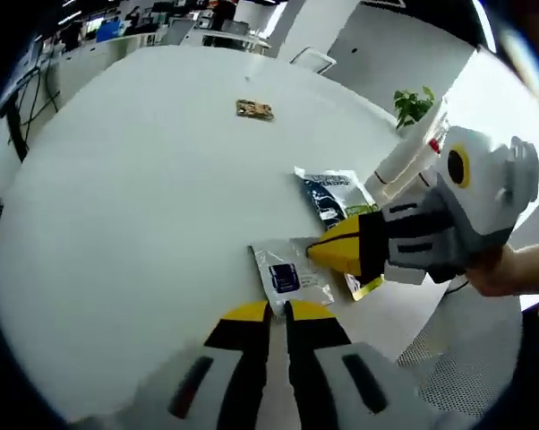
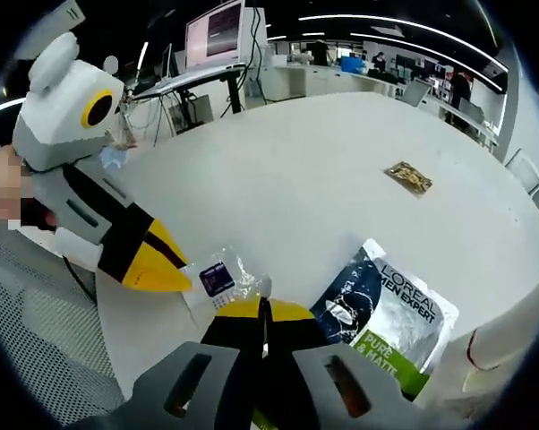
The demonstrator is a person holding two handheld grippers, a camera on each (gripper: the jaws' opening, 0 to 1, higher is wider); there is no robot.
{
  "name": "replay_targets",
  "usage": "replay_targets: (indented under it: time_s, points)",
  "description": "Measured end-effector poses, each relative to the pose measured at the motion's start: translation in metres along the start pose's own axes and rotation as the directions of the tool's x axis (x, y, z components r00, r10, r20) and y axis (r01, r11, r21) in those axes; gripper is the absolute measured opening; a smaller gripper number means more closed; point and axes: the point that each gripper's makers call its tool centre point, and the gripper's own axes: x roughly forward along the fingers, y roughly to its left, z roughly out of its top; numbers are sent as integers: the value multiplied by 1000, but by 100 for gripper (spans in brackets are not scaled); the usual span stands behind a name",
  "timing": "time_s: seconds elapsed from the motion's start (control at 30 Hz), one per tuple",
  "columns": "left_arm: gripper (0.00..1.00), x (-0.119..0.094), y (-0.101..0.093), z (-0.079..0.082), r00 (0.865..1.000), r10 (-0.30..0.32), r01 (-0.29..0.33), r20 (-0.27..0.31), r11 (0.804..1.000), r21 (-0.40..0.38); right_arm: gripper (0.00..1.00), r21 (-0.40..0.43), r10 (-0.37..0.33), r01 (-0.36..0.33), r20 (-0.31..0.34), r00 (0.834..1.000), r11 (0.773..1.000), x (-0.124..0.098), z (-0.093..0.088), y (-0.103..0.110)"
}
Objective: Arrange the skincare products in the storage area until every visible bottle or jar stands upright without overlapping.
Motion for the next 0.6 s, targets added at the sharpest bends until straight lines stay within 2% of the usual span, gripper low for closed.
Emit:
replay_targets:
  time_s: [0.2, 0.37, 0.5, 0.6]
  points:
    - [6, 2, 8, -10, 999, -2, 1, -44, 1000, -25, 1, -32, 22, -23, -6, 1000, 999, 1, 0, 1]
    - [7, -1, 12, -14, 999, 20, -21, -48, 1000, -21, 1, -18, 24, -24, -3, 1000, 1000, 0, 0, 0]
    - [10, 0, 6, 1, 1000, 5, -6, 14, 999, 47, 1, -17, 30, -30, -3, 1000, 999, 0, 0, 0]
    - [15, 4, -1, 16, 997, -18, 8, 69, 990, 139, 1, -20, 37, -37, -3, 999, 999, 0, 0, 1]
